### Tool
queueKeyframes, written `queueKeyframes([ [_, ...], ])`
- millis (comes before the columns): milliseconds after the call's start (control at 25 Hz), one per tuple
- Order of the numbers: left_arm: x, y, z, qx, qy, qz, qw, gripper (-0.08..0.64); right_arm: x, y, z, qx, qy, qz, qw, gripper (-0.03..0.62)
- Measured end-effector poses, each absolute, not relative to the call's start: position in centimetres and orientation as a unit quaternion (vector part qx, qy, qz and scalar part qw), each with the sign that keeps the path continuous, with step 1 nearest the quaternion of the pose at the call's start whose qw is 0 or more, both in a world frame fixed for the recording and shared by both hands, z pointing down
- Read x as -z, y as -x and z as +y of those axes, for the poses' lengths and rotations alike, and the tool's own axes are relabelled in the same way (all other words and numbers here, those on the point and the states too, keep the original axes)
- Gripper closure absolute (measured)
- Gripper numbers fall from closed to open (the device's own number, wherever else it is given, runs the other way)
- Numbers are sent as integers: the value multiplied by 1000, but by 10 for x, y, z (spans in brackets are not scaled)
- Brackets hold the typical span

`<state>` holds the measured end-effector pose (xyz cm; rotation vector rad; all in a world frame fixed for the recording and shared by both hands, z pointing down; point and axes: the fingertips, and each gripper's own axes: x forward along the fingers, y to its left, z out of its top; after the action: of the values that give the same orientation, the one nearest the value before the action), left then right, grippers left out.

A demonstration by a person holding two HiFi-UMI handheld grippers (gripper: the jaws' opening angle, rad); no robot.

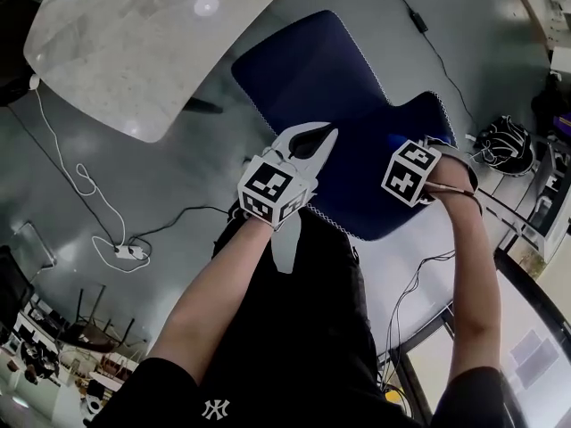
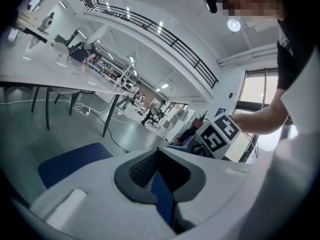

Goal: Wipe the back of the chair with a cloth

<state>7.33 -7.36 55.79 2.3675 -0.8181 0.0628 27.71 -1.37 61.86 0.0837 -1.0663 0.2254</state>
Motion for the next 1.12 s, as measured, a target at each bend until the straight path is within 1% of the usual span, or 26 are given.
queueKeyframes([
  [280, -550, -57, -69, -22, -899, -311, 308, 551, -613, -209, 31, -233, -24, -572, 786, 532],
  [480, -540, -43, -64, -22, -900, -316, 301, 551, -617, -155, 67, -296, 6, -605, 739, 532],
  [560, -535, -39, -59, -23, -900, -316, 299, 551, -617, -132, 79, -316, 14, -625, 713, 532],
  [720, -526, -30, -44, -26, -901, -313, 299, 551, -610, -88, 102, -392, 16, -658, 643, 532],
  [920, -510, -18, -31, -33, -904, -307, 297, 551, -612, -64, 104, -439, -23, -676, 592, 531],
  [1000, -503, -16, -32, -35, -905, -301, 298, 551, -608, -56, 92, -457, -52, -699, 548, 532],
  [1120, -489, -21, -39, -44, -912, -287, 290, 551, -592, -45, 68, -479, -96, -746, 452, 532],
])
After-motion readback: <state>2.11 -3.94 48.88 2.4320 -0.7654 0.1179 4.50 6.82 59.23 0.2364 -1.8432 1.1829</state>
